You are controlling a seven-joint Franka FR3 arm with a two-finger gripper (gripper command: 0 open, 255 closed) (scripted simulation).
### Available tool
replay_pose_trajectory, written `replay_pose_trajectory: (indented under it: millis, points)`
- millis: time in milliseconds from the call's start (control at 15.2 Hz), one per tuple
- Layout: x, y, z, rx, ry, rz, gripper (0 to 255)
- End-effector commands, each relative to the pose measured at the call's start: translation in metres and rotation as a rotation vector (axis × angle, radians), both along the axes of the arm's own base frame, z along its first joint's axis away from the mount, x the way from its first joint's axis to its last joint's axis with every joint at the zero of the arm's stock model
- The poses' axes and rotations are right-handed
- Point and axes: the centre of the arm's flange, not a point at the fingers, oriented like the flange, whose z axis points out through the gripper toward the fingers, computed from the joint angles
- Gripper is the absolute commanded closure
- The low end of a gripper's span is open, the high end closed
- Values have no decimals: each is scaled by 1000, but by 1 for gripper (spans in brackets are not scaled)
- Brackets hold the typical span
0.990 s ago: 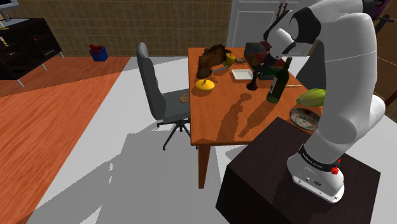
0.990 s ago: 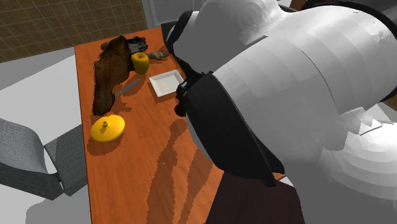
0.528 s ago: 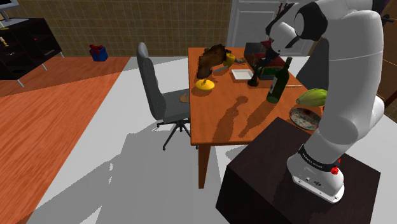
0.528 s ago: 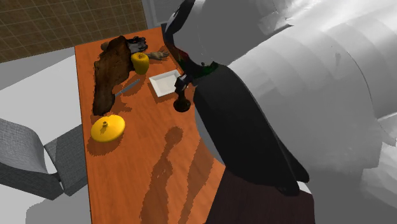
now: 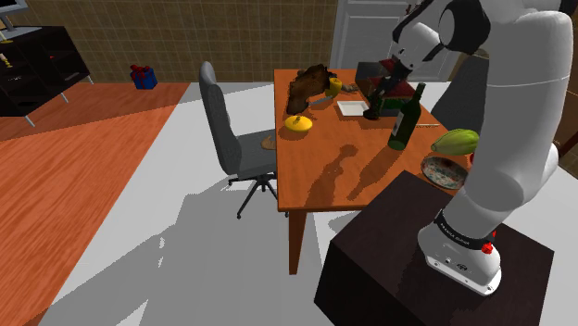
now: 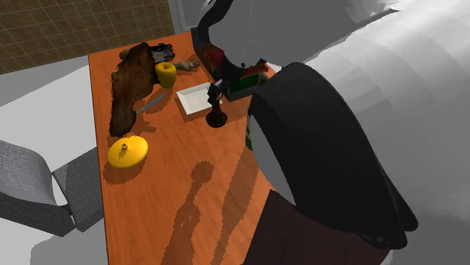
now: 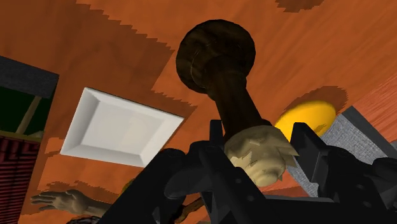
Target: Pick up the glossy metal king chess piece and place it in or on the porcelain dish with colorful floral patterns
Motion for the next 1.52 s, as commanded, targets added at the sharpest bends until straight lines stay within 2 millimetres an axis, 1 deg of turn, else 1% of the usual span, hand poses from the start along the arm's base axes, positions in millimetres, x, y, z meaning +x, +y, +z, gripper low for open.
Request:
replay_pose_trajectory:
  millis: [0, 1452]
  points:
    - [-18, 1, 6, 0, 0, 0, 255]
    - [-305, 36, 39, 0, 0, 0, 255]
